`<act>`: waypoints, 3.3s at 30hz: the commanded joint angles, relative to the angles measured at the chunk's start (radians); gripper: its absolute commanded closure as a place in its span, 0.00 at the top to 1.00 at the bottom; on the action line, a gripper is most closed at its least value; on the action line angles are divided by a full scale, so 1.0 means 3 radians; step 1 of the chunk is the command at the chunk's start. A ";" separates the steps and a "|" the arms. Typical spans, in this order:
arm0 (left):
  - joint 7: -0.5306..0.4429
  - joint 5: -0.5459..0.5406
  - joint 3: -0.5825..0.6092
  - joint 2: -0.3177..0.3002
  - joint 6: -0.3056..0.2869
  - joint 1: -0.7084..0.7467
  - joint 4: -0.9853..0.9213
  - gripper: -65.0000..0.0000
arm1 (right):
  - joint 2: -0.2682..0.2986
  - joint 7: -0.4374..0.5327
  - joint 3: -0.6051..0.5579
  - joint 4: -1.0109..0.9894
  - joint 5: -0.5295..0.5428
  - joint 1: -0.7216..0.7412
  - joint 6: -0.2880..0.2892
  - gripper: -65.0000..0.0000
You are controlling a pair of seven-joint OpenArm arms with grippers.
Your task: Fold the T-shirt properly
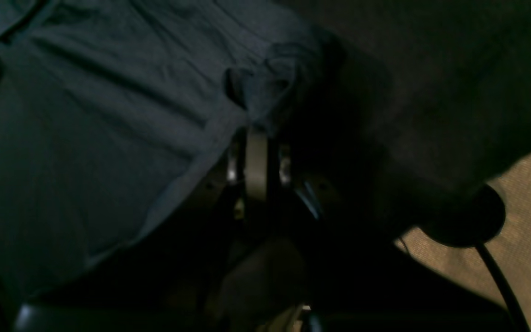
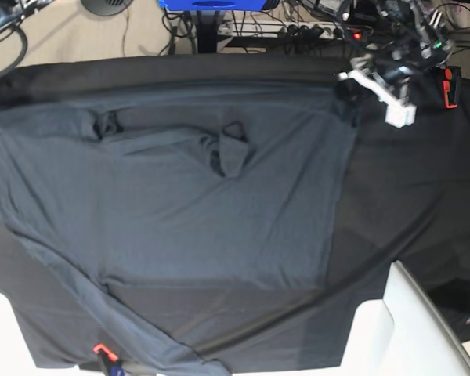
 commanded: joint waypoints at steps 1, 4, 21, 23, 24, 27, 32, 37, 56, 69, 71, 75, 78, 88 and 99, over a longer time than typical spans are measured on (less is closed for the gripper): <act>-0.0038 -0.0025 -0.0065 -0.0073 -0.0019 0.0033 0.0058 0.00 | 0.0088 0.0101 0.0016 0.0075 0.0045 -0.0016 0.0006 0.00; -0.0038 -0.0025 -0.0080 -0.0114 -0.0019 0.0079 0.0063 0.00 | 0.0042 0.0101 0.0016 0.0075 0.0045 -0.0072 0.0006 0.00; -0.0054 -0.0025 -0.0080 -0.0104 -0.0019 0.0120 0.0058 0.00 | -0.0193 0.0101 0.0016 0.0331 0.0045 -0.0292 -0.0004 0.00; -0.0054 -0.0025 -0.0075 -0.0099 -0.0019 0.0120 0.0047 0.00 | -0.0193 0.0111 0.0016 0.0331 0.0035 -0.0292 -0.0004 0.00; -0.0059 -0.0025 -0.0075 -0.0099 -0.0019 0.0120 0.0037 0.00 | -0.0193 0.0116 0.0016 0.0326 0.0030 -0.0292 -0.0004 0.00; -0.0059 -0.0025 -0.0075 -0.0099 -0.0019 0.0120 0.0027 0.00 | -0.0193 0.0121 0.0016 0.0321 0.0025 -0.0292 -0.0004 0.00; -0.0064 -0.0025 -0.0075 -0.0099 -0.0019 0.0120 0.0027 0.00 | -0.0193 0.0126 0.0011 0.0316 0.0014 -0.0292 -0.0009 0.00; -0.0064 -0.0015 -0.0070 -0.0099 -0.0019 0.0120 0.0027 0.00 | -0.0183 0.0126 0.0011 0.0172 0.0014 -0.0292 -0.0014 0.00; -0.0258 0.0011 0.0119 -0.0109 -0.0019 0.0166 -0.0070 0.00 | -0.0204 0.0213 0.0006 0.0126 0.0014 -0.0292 -0.0178 0.00; -0.0258 0.0011 0.0104 -0.0114 -0.0019 0.0166 -0.0055 0.06 | -0.0209 0.0198 0.0006 0.0126 0.0014 -0.0297 -0.0178 0.36; -0.0258 0.0016 0.0088 -0.0119 -0.0019 0.0166 -0.0055 0.23 | -0.0209 0.0198 0.0006 0.0126 0.0014 -0.0297 -0.0178 0.43; -0.0263 0.0016 0.0083 -0.0124 -0.0019 0.0166 -0.0050 0.55 | -0.0209 0.0208 0.0011 0.0132 0.0014 -0.0297 -0.0183 0.51; -0.0263 0.0016 0.0083 -0.0160 -0.0019 0.0171 -0.0050 0.81 | -0.0209 0.0218 0.0011 0.0137 0.0014 -0.0297 -0.0183 0.52; -0.0268 0.0016 -0.0326 -0.0375 -0.0019 0.0161 -0.0065 1.00 | -0.0188 0.0228 0.0016 0.0172 0.0014 -0.0297 -0.0183 0.52; -0.1076 0.0001 -0.0398 -0.0498 -0.0019 0.0540 0.0088 1.00 | -0.0055 0.0551 -0.0025 0.0837 0.0009 -0.0420 -0.0342 0.53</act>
